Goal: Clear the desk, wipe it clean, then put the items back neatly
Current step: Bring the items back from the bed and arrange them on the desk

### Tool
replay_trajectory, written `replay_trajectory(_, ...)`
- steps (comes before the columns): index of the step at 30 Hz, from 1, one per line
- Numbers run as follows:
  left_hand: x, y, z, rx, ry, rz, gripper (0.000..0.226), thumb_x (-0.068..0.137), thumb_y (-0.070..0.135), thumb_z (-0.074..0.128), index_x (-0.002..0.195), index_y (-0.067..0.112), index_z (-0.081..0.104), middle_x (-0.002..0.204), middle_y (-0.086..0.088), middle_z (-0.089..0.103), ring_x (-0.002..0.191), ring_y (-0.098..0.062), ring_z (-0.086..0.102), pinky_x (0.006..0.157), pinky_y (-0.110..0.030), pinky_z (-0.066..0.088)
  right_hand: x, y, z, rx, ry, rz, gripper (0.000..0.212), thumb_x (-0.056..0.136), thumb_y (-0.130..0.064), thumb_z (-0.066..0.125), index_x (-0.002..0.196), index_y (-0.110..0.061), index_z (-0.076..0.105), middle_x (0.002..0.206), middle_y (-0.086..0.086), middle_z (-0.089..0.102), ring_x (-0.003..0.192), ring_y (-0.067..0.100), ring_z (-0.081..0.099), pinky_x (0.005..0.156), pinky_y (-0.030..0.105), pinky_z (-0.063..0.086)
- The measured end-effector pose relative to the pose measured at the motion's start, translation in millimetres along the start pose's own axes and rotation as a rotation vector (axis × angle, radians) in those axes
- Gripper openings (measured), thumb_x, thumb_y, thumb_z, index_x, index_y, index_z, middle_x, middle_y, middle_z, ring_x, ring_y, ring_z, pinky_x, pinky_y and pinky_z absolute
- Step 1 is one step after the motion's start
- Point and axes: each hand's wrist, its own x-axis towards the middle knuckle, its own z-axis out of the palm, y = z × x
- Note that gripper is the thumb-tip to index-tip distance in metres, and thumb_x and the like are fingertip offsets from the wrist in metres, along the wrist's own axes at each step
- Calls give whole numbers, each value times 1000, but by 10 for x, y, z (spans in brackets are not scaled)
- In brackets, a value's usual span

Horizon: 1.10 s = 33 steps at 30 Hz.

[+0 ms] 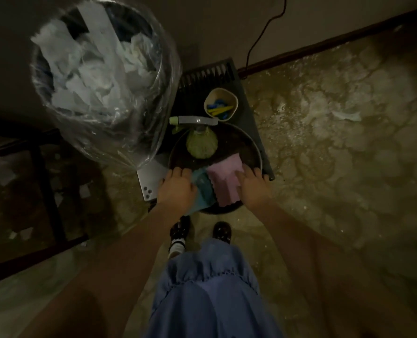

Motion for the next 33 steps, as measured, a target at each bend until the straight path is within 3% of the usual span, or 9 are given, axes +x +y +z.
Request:
replay_trajectory(6,-436,-30,-693,-115,119,-51,46,96,26,44,139,10,40,136,-12,45,127,-27,38,105,-39,34,-448,-126,-981,-76,125,-218,35,98,-22,41,132,-13,45,136,9,46,125,26,40,99,36,33)
replay_trajectory(9,-818,-117,-1147,-186,198,-116,41,95,27,47,132,10,48,128,-13,52,120,-27,44,97,-37,40,-853,-396,-1542,-84,152,-370,30,97,-20,43,123,-8,52,126,11,54,119,26,44,92,34,35)
replay_trajectory(13,-1423,-311,-1740,-189,292,-194,32,95,34,44,121,17,55,121,-6,57,111,-24,52,85,-34,46,-1296,-977,-2258,-26,266,-533,29,95,-27,49,111,-6,60,114,13,62,109,29,55,74,32,38)
replay_trajectory(19,-2542,-1017,-2328,-129,542,-391,35,94,39,45,121,19,54,120,-1,56,113,-20,50,91,-36,46,-1996,-2094,-3005,-205,365,-782,31,95,-31,48,115,-10,59,112,12,61,105,30,57,74,34,41)
replay_trajectory(23,-3689,-1618,-2300,-203,648,-490,37,96,37,44,127,19,51,122,-1,53,115,-19,48,94,-36,44,-2619,-2979,-2997,-340,418,-944,35,93,-35,51,118,-11,57,118,12,60,110,30,56,83,36,45)
replay_trajectory(25,-4329,-1904,-2089,-246,686,-568,36,97,38,44,127,20,50,121,1,53,112,-17,49,92,-33,44,-3013,-3432,-2822,-369,414,-1050,31,94,-36,51,113,-12,57,112,9,61,105,27,57,77,34,45)
replay_trajectory(28,-5304,-2212,-1569,-271,708,-807,34,95,41,43,120,20,52,111,2,54,105,-17,50,85,-33,43,-3748,-4069,-2369,-368,314,-1214,20,95,-35,53,101,-16,56,94,0,58,87,18,57,66,27,39)
replay_trajectory(33,-6792,-2390,-640,-329,673,-1126,40,94,38,42,125,13,52,122,-8,54,114,-26,49,91,-37,43,-4913,-5016,-1551,-486,241,-1428,23,94,-33,55,111,-18,59,104,-1,62,89,14,58,71,27,51)
